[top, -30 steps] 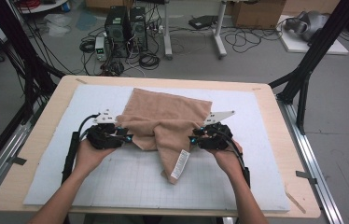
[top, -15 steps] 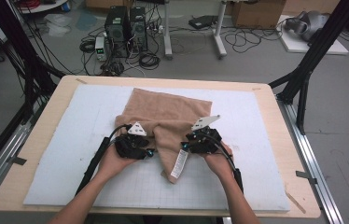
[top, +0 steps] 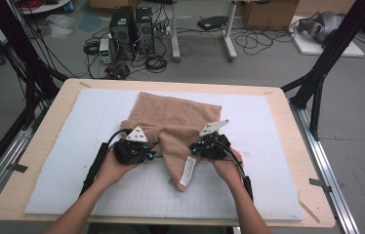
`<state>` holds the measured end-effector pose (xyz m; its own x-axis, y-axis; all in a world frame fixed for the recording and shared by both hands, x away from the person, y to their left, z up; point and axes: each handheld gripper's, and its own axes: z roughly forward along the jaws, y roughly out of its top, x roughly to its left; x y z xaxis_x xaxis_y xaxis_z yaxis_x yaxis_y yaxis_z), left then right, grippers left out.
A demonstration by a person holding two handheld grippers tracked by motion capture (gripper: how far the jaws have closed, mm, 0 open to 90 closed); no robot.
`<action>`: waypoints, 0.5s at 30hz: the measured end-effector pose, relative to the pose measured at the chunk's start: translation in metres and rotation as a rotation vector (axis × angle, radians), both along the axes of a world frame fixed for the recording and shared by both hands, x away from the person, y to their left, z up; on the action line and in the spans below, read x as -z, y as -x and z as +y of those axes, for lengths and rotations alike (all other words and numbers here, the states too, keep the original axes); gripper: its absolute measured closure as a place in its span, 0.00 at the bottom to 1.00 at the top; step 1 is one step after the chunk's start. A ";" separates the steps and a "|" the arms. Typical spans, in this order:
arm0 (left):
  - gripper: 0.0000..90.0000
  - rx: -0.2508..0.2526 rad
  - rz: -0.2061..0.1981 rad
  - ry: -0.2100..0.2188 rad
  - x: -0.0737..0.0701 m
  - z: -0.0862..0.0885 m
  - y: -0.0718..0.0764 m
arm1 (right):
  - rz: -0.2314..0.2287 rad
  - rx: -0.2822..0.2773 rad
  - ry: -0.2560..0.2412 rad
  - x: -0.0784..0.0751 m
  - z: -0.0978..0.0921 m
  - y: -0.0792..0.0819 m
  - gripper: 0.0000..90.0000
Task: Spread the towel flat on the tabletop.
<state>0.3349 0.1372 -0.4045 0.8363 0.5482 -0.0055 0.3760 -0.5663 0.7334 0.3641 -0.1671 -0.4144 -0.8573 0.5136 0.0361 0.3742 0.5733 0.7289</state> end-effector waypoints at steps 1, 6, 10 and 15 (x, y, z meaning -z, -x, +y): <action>0.93 -0.005 0.002 0.007 -0.002 0.005 0.001 | -0.004 0.000 -0.003 -0.002 -0.001 0.001 0.94; 0.93 -0.031 -0.009 0.052 -0.014 0.029 0.006 | -0.022 0.008 -0.011 -0.013 -0.011 0.004 0.94; 0.93 -0.049 -0.021 0.088 -0.023 0.049 0.009 | -0.035 0.018 -0.013 -0.023 -0.017 0.006 0.94; 0.93 -0.075 -0.016 0.149 -0.031 0.069 0.010 | -0.048 0.027 -0.023 -0.033 -0.025 0.005 0.95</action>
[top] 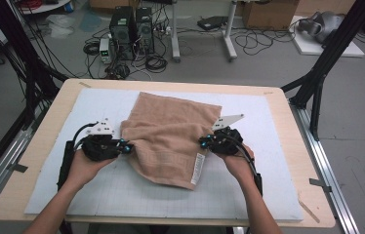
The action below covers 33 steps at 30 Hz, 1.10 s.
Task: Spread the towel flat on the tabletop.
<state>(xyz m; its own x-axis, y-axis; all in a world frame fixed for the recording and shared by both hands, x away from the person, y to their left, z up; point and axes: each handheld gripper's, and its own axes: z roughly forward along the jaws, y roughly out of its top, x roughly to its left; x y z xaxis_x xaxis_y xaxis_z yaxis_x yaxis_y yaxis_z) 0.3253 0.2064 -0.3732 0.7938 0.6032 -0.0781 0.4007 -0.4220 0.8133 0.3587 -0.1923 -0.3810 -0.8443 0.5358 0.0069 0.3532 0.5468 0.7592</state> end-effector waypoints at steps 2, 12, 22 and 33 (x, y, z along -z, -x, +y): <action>0.93 -0.009 0.003 -0.003 0.001 0.003 -0.003 | 0.001 0.002 0.001 0.000 0.000 -0.002 0.94; 0.91 -0.070 0.097 -0.073 0.031 -0.012 -0.039 | 0.053 0.064 0.039 0.020 -0.001 -0.025 0.94; 0.64 -0.042 0.094 -0.016 0.020 -0.004 -0.031 | 0.033 0.051 -0.034 0.014 -0.011 -0.016 0.84; 0.53 -0.012 0.029 0.106 0.005 0.005 -0.022 | -0.002 0.041 -0.089 0.003 -0.022 0.002 0.75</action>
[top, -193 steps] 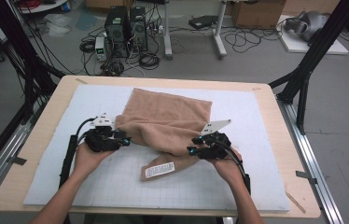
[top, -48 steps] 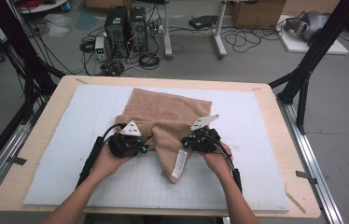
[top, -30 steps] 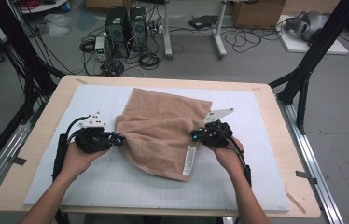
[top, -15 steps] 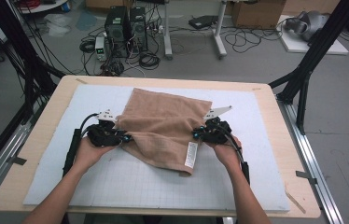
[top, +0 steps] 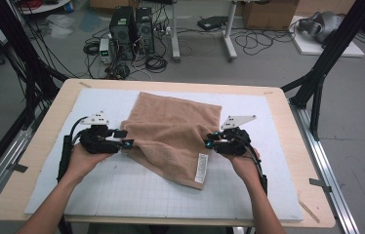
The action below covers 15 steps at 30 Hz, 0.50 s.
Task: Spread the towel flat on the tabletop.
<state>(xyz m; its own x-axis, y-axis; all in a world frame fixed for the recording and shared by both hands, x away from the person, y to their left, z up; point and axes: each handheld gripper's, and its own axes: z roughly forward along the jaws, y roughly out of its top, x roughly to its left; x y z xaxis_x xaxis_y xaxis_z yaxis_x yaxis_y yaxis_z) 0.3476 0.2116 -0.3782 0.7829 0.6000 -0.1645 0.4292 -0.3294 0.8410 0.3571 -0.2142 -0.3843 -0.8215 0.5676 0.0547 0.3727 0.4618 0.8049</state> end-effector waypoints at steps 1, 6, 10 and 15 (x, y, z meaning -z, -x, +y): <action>0.54 0.011 0.000 0.002 0.002 -0.002 -0.001 | 0.000 -0.003 -0.005 0.001 0.000 0.000 0.75; 0.56 0.075 0.001 -0.002 0.011 -0.008 -0.009 | 0.000 -0.032 -0.001 0.008 0.002 0.001 0.71; 0.57 0.146 0.015 0.024 0.018 -0.011 -0.015 | 0.016 -0.081 -0.004 0.014 0.000 0.002 0.64; 0.58 0.186 0.020 0.009 0.029 -0.020 -0.020 | 0.043 -0.086 -0.026 0.021 -0.006 0.003 0.59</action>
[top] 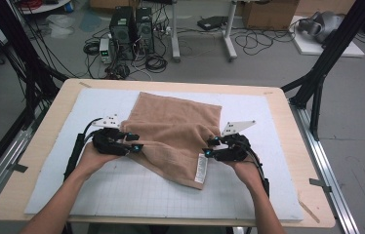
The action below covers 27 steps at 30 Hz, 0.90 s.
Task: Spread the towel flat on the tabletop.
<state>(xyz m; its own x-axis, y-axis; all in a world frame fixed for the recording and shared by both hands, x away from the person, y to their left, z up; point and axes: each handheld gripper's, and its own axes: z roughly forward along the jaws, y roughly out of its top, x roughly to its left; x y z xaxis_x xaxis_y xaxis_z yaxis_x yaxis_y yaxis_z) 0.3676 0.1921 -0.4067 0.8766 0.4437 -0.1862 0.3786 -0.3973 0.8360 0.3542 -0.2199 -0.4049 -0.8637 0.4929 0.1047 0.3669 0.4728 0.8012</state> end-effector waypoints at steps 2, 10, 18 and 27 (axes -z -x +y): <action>0.63 0.003 0.004 -0.024 0.005 -0.003 -0.002 | 0.013 -0.006 0.009 0.005 0.001 0.000 0.60; 0.87 0.019 0.033 -0.075 0.015 -0.007 -0.007 | 0.033 -0.026 0.090 0.028 0.023 -0.005 0.77; 0.90 0.042 0.022 -0.066 0.003 0.000 0.004 | 0.052 -0.056 0.086 0.028 0.024 -0.005 0.91; 0.90 0.090 -0.026 -0.067 -0.029 0.003 0.040 | -0.005 -0.139 0.078 -0.009 0.017 0.017 0.91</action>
<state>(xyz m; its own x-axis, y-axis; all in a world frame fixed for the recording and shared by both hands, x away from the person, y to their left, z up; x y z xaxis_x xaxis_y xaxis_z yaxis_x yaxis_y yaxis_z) 0.3274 0.1955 -0.3778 0.9175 0.3739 -0.1355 0.3177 -0.4843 0.8152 0.3373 -0.2032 -0.3961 -0.9244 0.3755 0.0665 0.2902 0.5794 0.7616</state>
